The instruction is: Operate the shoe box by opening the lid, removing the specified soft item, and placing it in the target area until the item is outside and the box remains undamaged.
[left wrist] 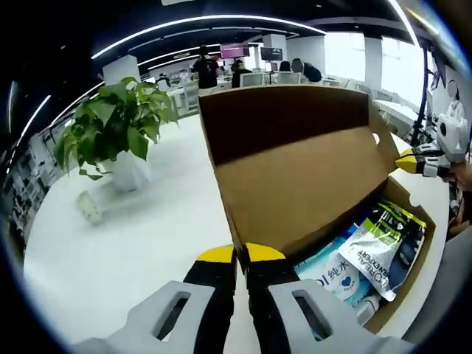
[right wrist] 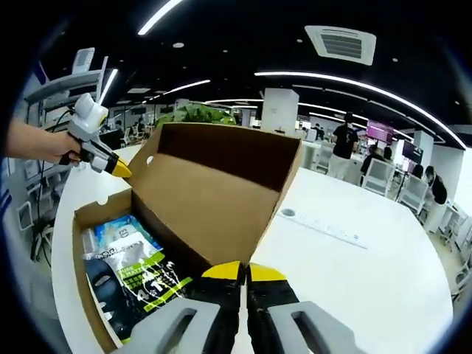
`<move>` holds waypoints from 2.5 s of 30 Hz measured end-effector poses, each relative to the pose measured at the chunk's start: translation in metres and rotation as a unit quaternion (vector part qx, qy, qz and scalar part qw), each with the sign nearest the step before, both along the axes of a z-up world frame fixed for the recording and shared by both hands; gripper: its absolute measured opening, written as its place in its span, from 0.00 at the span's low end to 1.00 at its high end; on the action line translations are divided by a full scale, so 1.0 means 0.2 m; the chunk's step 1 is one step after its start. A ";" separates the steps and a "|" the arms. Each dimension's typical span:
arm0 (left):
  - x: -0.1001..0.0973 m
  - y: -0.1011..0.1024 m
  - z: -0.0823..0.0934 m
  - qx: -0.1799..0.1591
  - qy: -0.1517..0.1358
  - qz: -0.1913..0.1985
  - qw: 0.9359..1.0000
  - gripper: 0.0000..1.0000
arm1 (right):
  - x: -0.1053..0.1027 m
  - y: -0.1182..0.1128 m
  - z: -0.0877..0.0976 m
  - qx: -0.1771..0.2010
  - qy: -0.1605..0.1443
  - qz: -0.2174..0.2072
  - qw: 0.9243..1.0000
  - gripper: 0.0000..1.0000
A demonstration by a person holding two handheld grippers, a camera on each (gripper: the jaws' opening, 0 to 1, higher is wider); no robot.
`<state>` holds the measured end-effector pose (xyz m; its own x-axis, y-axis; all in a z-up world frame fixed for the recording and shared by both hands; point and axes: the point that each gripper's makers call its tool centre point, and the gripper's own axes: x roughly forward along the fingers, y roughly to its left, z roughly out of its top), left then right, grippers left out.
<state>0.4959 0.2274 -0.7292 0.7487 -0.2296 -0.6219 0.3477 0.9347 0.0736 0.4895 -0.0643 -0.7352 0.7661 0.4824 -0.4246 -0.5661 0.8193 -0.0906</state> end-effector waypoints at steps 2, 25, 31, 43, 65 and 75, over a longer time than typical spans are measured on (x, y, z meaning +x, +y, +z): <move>0.01 0.00 0.00 0.001 0.001 0.001 1.000 0.01 | 0.01 0.00 0.00 0.002 0.001 -0.001 1.000 0.00; 0.12 0.02 -0.08 -0.011 0.013 0.024 1.000 0.02 | 0.10 -0.01 -0.04 0.006 0.023 0.001 1.000 0.00; 0.12 0.02 -0.12 -0.022 0.025 0.035 0.999 0.02 | 0.12 -0.02 -0.06 0.014 0.035 -0.004 0.999 0.00; 0.07 0.02 -0.18 -0.033 0.048 0.040 0.998 0.02 | 0.11 -0.02 -0.06 0.058 0.066 -0.027 0.996 0.01; -0.09 -0.11 -0.11 -0.005 0.026 -0.011 1.000 0.25 | -0.15 -0.01 -0.02 0.094 0.082 0.002 0.992 0.21; -0.19 -0.26 -0.10 -0.042 0.036 -0.042 0.998 0.32 | -0.27 0.04 -0.02 0.091 0.088 0.026 0.992 0.30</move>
<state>0.4582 0.1748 -0.7497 0.6786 -0.3430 -0.6496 0.4265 0.9039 -0.0318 0.4362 -0.0561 -0.7402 0.6597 0.6007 -0.4516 -0.6027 0.7819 0.1597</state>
